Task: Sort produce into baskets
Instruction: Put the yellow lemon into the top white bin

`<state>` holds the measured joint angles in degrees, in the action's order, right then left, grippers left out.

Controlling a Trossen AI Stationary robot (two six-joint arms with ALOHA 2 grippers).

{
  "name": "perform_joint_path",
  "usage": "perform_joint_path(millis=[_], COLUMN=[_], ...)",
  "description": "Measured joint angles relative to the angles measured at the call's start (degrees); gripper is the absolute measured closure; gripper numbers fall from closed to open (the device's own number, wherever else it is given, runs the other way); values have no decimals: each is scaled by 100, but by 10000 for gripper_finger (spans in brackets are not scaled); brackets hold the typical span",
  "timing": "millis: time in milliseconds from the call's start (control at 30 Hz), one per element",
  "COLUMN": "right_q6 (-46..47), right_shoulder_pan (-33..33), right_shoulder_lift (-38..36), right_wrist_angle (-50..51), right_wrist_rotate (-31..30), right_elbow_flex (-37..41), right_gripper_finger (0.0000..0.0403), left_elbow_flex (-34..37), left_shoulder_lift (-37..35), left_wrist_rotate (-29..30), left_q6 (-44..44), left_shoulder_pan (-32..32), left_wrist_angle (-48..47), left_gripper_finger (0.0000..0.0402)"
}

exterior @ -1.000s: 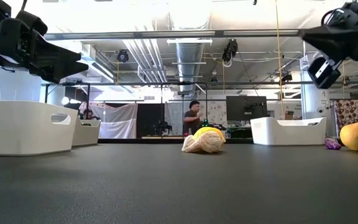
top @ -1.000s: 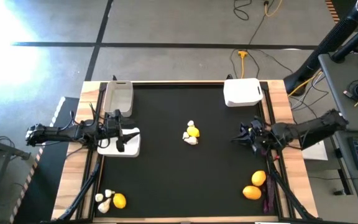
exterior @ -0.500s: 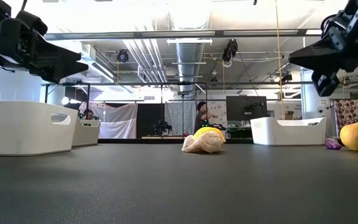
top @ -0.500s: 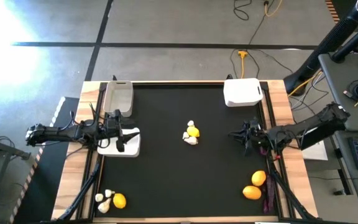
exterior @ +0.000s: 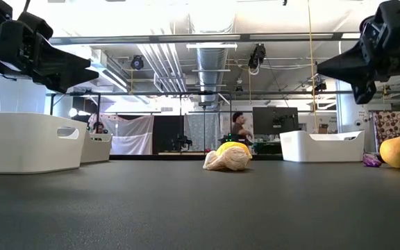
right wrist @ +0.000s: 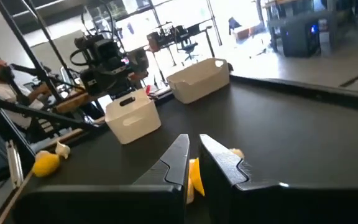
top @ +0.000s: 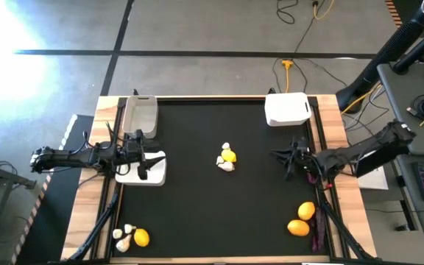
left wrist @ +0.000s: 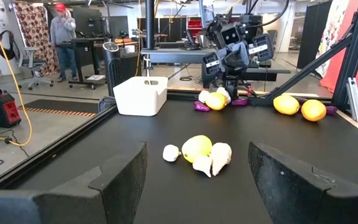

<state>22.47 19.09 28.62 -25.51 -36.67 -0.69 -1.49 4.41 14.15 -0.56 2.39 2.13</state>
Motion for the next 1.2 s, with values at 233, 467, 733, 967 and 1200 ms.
perform_joint_path(millis=[233,467,733,967,1200], right_q6=[-125,119,-299,-137,-54], right_shoulder_pan=[-32,4,-98,-1117,-2157], right_shoulder_lift=[566,1819,3728,4958,6057], right_wrist_angle=[-43,-1188,-694,1938,3052], right_wrist_rotate=[75,203,227,949,2552], right_elbow_flex=[1,-190,-1941,-3849,-5077], right_gripper_finger=[272,154,74,45,44], left_elbow_flex=[-1,-1,-1,-1,0], left_shoulder_lift=[-1,2,1,-1,3], left_wrist_rotate=[0,0,0,0,0], left_q6=[0,0,0,0,0], left_shoulder_pan=[1,0,0,0,0], left_wrist_angle=[-1,-2,1,2,1], left_gripper_finger=[139,139,139,139,139])
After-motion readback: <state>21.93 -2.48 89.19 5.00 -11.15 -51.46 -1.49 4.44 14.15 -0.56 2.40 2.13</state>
